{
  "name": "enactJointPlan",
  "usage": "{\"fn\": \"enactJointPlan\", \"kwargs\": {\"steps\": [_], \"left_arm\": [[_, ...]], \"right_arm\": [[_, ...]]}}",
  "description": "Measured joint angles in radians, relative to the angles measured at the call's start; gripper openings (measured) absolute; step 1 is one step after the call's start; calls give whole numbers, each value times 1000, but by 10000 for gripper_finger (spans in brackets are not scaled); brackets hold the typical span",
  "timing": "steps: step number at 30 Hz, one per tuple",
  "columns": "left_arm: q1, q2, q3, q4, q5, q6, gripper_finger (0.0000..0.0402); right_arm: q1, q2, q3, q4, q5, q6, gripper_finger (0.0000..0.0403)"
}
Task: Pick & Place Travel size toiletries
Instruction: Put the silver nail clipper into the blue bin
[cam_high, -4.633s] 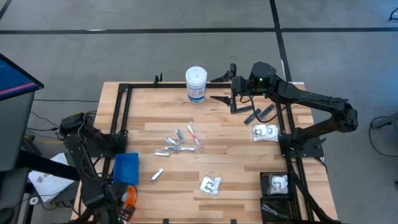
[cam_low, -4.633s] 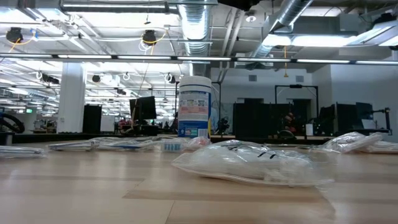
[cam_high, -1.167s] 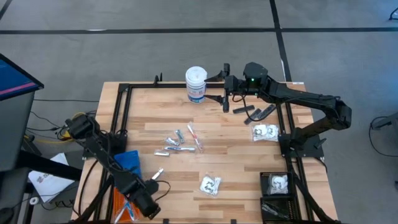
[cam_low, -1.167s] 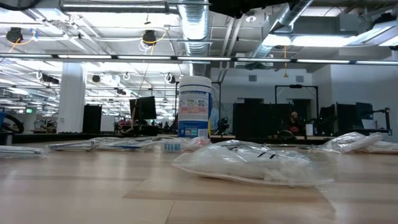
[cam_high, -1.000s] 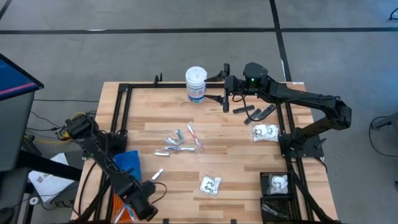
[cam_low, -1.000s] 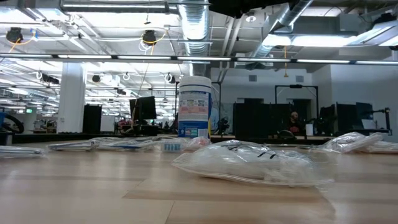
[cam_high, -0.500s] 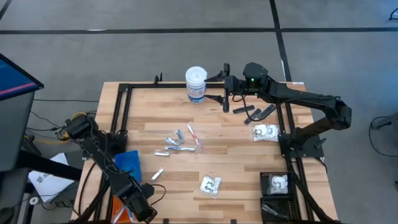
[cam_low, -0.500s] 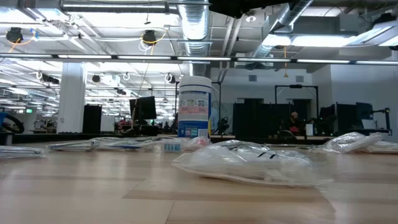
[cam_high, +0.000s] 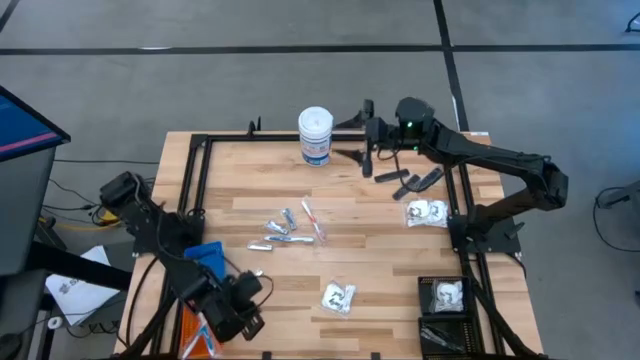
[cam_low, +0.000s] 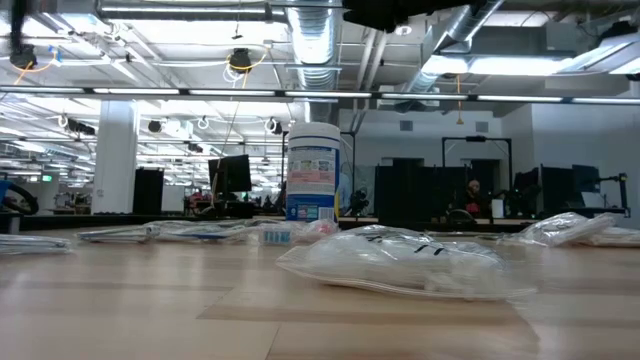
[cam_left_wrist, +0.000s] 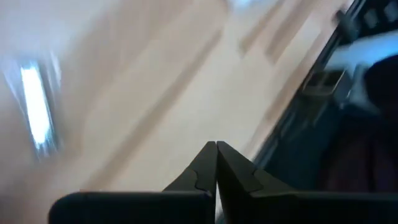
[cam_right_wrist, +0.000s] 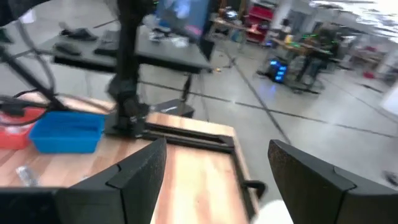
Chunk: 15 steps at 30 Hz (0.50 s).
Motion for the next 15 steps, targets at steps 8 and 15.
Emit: {"fn": "enactJointPlan", "kwargs": {"steps": [8, 15], "left_arm": [[92, -70, -43, -15, -62, 196, 0], [152, -70, -101, -15, -63, 273, 0]], "right_arm": [[-79, 0, -2, -38, -258, 47, 276], [-150, 2, -15, -116, -281, 128, 276]]}}
